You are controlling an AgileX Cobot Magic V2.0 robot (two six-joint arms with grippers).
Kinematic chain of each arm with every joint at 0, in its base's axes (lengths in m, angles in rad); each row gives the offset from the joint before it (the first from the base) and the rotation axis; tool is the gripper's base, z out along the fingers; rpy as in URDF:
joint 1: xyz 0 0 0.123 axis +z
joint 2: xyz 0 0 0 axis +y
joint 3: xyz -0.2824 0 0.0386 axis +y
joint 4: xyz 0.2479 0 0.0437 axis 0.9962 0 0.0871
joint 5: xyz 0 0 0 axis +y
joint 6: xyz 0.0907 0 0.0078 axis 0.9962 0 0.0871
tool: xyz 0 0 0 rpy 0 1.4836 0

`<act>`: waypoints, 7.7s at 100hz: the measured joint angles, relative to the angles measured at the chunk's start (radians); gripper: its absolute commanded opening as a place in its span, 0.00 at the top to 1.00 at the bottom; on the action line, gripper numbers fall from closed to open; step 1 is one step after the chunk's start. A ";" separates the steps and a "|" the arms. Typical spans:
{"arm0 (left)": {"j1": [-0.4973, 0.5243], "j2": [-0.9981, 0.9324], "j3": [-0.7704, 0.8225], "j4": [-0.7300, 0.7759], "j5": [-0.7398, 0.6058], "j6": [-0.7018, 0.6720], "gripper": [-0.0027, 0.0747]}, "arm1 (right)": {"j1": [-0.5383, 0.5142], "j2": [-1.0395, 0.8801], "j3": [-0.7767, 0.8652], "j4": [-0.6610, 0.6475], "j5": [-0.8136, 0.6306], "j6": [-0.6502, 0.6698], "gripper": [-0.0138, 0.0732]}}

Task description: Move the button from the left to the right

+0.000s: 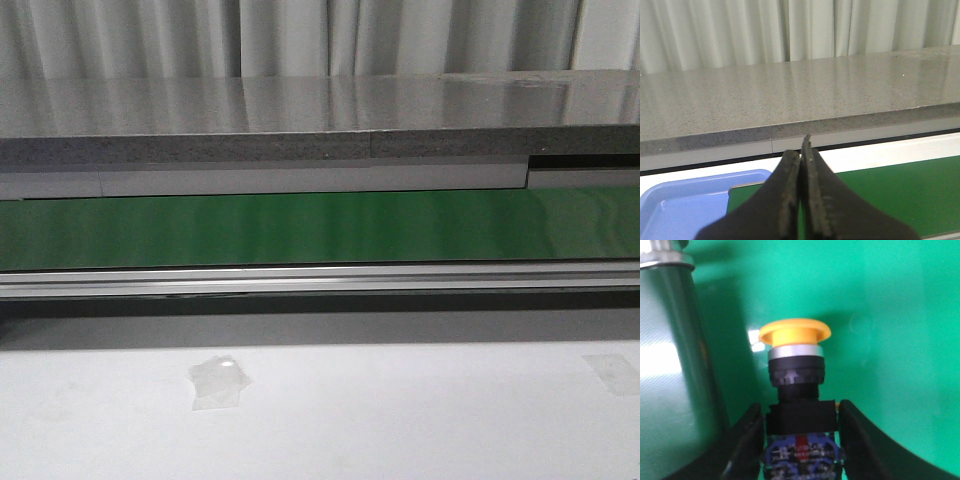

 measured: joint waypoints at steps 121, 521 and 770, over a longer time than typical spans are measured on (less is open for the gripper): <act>0.000 0.000 0.000 0.000 0.000 0.000 0.99 | -0.010 -0.101 0.000 0.073 -0.018 0.008 0.36; 0.000 0.000 0.000 0.000 -0.001 0.000 0.99 | 0.488 -1.923 1.418 0.019 -0.653 0.204 0.92; 0.082 -0.395 0.399 0.307 -0.135 -0.340 0.99 | 0.488 -1.925 1.418 0.019 -0.659 0.210 0.92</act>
